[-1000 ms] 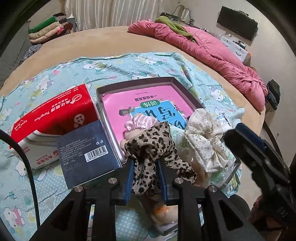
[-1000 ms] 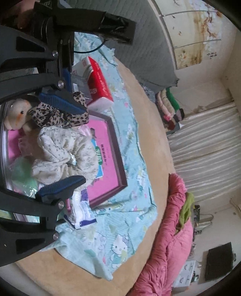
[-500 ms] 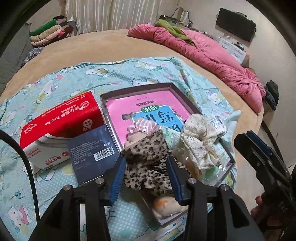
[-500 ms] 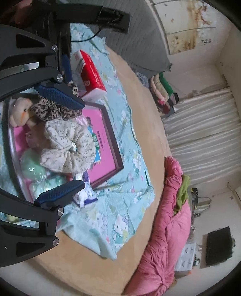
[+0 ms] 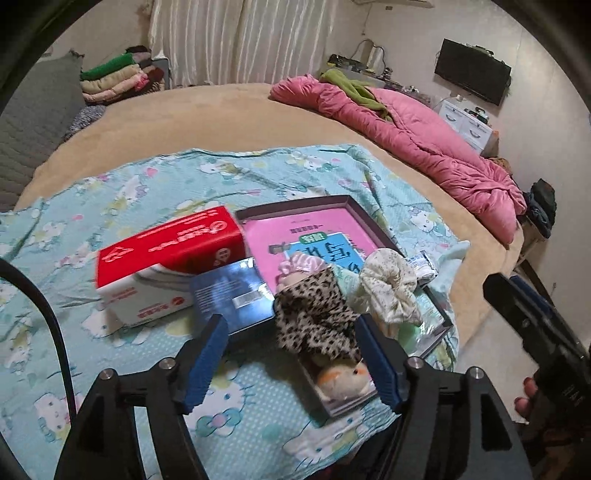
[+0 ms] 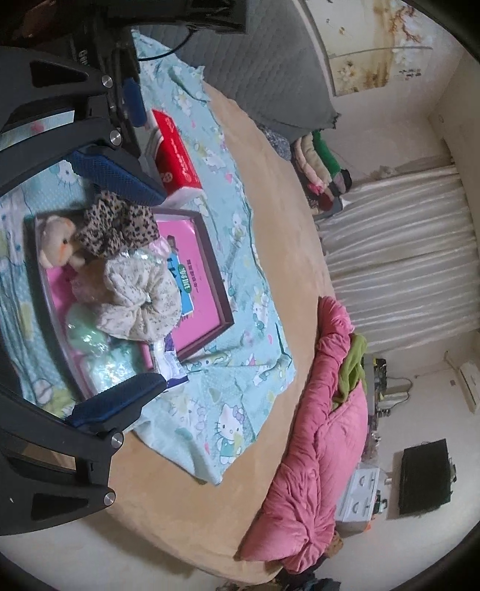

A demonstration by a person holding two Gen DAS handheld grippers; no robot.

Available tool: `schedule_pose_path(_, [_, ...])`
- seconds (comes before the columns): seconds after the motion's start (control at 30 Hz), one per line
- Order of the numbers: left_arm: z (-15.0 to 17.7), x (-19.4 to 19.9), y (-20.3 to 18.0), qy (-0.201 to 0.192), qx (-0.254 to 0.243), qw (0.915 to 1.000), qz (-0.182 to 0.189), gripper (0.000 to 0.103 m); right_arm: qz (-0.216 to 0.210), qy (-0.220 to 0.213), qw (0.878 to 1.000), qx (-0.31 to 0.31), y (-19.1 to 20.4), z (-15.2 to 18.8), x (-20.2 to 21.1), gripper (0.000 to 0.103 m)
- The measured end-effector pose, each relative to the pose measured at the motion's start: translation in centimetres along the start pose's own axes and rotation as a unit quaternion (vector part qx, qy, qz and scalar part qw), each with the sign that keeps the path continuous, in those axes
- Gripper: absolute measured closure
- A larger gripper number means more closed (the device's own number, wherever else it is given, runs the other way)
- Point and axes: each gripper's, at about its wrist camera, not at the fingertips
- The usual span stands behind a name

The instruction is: Organize soft objects

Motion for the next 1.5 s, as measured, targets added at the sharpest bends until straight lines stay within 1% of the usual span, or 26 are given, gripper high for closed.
schedule_pose_path(0.1, [0.9, 1.4, 0.0, -0.004, 0.002, 0.9999, -0.010, 0.022, 0.004, -0.010, 1.000, 0.019, 1.4, 0.1, 1.1, 0.011])
schedule_pose_path(0.27, [1.5, 4.2, -0.6, -0.021, -0.009, 0.9995, -0.024, 0.022, 0.015, -0.012, 1.000, 0.024, 2.5, 0.4, 2.3, 0.011])
schedule_pose_path(0.37, [1.9, 5.1, -0.6, -0.021, -0.007, 0.9994, -0.027, 0.021, 0.018, -0.006, 1.000, 0.019, 2.8, 0.6, 2.7, 0.011])
schedule_pose_path(0.43, [2.4, 5.5, -0.6, -0.021, -0.007, 0.9991, -0.037, 0.021, 0.020, -0.004, 1.000, 0.021, 2.8, 0.8, 3.1, 0.011])
schedule_pose_path(0.63, [3.8, 5.7, -0.6, -0.006, -0.005, 0.9988, -0.048, 0.021, 0.022, 0.008, 0.999, 0.031, 2.8, 2.1, 3.8, 0.011])
schedule_pose_path(0.8, [4.8, 5.7, -0.4, 0.001, 0.003, 0.9985, -0.055, 0.021, 0.014, 0.015, 1.000, 0.008, 2.2, 3.5, 4.3, 0.011])
schedule_pose_path(1.0, [5.4, 5.4, 0.2, 0.003, 0.013, 0.9979, -0.063, 0.021, 0.019, 0.026, 0.999, 0.030, 3.0, 4.8, 3.9, 0.011])
schedule_pose_path(1.27, [6.2, 4.1, 0.4, 0.024, 0.015, 0.9973, -0.068, 0.021, 0.012, 0.044, 0.998, 0.043, 3.7, 5.8, 3.1, 0.011])
schedule_pose_path(1.5, [6.4, 4.4, 0.9, 0.024, 0.017, 0.9966, -0.077, 0.021, 0.014, 0.052, 0.998, 0.037, 3.5, 5.8, 2.8, 0.011])
Point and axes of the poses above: each gripper's, at about its wrist camera, not at the fingertips, and x roughly against the way its jaws point, y to its left, z to its underside, and after that the axes turned 4 degrees about -y, right-handed
